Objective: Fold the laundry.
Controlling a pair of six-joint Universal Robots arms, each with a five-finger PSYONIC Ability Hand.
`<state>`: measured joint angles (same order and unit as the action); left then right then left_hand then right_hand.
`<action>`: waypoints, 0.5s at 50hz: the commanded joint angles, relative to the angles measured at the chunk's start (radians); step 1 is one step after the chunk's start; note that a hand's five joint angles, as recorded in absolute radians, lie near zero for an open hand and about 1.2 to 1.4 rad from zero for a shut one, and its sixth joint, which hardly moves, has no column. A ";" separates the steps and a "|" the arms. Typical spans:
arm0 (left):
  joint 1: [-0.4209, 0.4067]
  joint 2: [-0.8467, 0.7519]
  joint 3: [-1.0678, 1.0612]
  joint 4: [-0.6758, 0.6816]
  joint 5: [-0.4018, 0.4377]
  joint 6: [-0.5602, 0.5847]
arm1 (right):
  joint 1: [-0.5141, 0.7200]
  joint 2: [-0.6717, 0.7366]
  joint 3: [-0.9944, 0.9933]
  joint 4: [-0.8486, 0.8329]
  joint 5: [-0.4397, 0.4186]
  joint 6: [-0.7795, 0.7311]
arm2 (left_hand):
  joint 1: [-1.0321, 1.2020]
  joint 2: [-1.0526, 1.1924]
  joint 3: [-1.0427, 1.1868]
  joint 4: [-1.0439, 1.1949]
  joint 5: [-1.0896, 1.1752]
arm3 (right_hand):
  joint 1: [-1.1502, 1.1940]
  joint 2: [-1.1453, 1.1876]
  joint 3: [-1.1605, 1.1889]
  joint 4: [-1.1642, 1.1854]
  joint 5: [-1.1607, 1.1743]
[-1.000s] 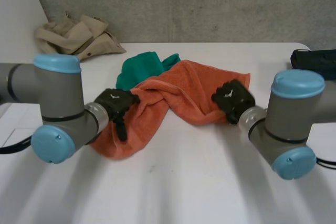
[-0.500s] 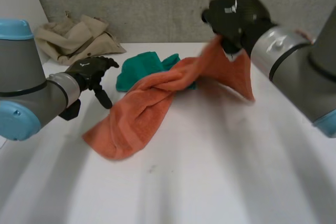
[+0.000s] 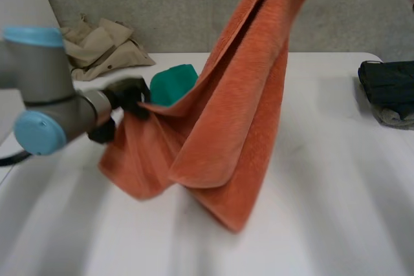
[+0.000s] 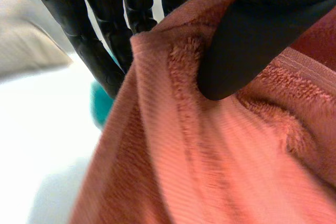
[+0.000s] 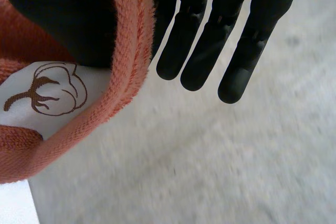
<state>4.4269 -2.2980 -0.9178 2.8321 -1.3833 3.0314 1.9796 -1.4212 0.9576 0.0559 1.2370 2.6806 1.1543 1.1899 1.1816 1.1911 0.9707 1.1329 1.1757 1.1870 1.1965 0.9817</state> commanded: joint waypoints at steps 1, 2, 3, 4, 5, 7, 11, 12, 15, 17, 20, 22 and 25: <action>0.046 0.192 0.080 0.107 -0.020 -0.003 | -0.103 0.111 -0.058 -0.039 0.085 -0.008 | 0.242 0.206 0.215 0.205 0.251 | 0.263 0.221 0.209 0.200 0.240; 0.048 0.242 0.092 0.136 -0.011 -0.005 | -0.116 0.131 -0.089 -0.053 0.122 -0.008 | 0.242 0.206 0.215 0.205 0.251 | 0.263 0.221 0.209 0.200 0.240; 0.048 0.267 0.096 0.150 -0.008 -0.006 | -0.120 0.140 -0.101 -0.059 0.142 -0.008 | 0.242 0.206 0.215 0.205 0.251 | 0.263 0.221 0.209 0.200 0.240; 0.046 0.290 0.097 0.162 -0.007 -0.008 | -0.125 0.148 -0.115 -0.065 0.159 -0.008 | 0.242 0.206 0.215 0.205 0.251 | 0.263 0.221 0.209 0.200 0.240; 0.048 0.313 0.096 0.176 -0.006 -0.011 | -0.130 0.153 -0.128 -0.073 0.171 -0.008 | 0.242 0.206 0.215 0.205 0.251 | 0.263 0.221 0.209 0.200 0.240; 0.046 0.373 0.074 0.219 -0.014 -0.020 | -0.133 0.157 -0.149 -0.091 0.200 -0.010 | 0.242 0.206 0.215 0.205 0.251 | 0.263 0.221 0.209 0.200 0.240; 0.049 0.455 -0.059 0.282 -0.025 -0.034 | -0.145 0.145 -0.102 -0.094 0.199 -0.004 | 0.242 0.206 0.215 0.205 0.251 | 0.263 0.221 0.209 0.200 0.240; 0.051 0.463 -0.097 0.294 -0.028 -0.036 | -0.148 0.140 -0.082 -0.093 0.196 -0.001 | 0.242 0.206 0.215 0.205 0.251 | 0.263 0.221 0.209 0.200 0.240; 0.052 0.476 -0.261 0.320 -0.030 -0.029 | -0.156 0.114 0.030 -0.088 0.167 0.016 | 0.242 0.206 0.215 0.205 0.251 | 0.263 0.221 0.209 0.200 0.240; 0.054 0.473 -0.344 0.340 -0.030 -0.025 | -0.157 0.105 0.104 -0.093 0.147 0.025 | 0.242 0.206 0.215 0.205 0.251 | 0.263 0.221 0.209 0.200 0.240; 0.055 0.436 -0.490 0.401 -0.026 -0.010 | -0.157 0.100 0.262 -0.102 0.099 0.027 | 0.242 0.206 0.215 0.205 0.251 | 0.263 0.221 0.209 0.200 0.240; 0.057 0.401 -0.550 0.435 -0.019 0.006 | -0.156 0.107 0.373 -0.116 0.073 0.015 | 0.239 0.204 0.212 0.203 0.248 | 0.263 0.221 0.209 0.200 0.240; 0.068 0.309 -0.630 0.474 0.009 0.055 | -0.159 0.133 0.470 -0.137 0.058 -0.004 | 0.099 0.063 0.072 0.062 0.108 | 0.263 0.221 0.209 0.200 0.240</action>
<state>4.4832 -1.8658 -1.3908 3.2335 -1.4063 3.0250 1.8220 -1.3148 1.2087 -0.0500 1.3446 2.7002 1.1542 1.1857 1.1802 1.1869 0.9706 1.1329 1.1757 1.1908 1.1969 0.9818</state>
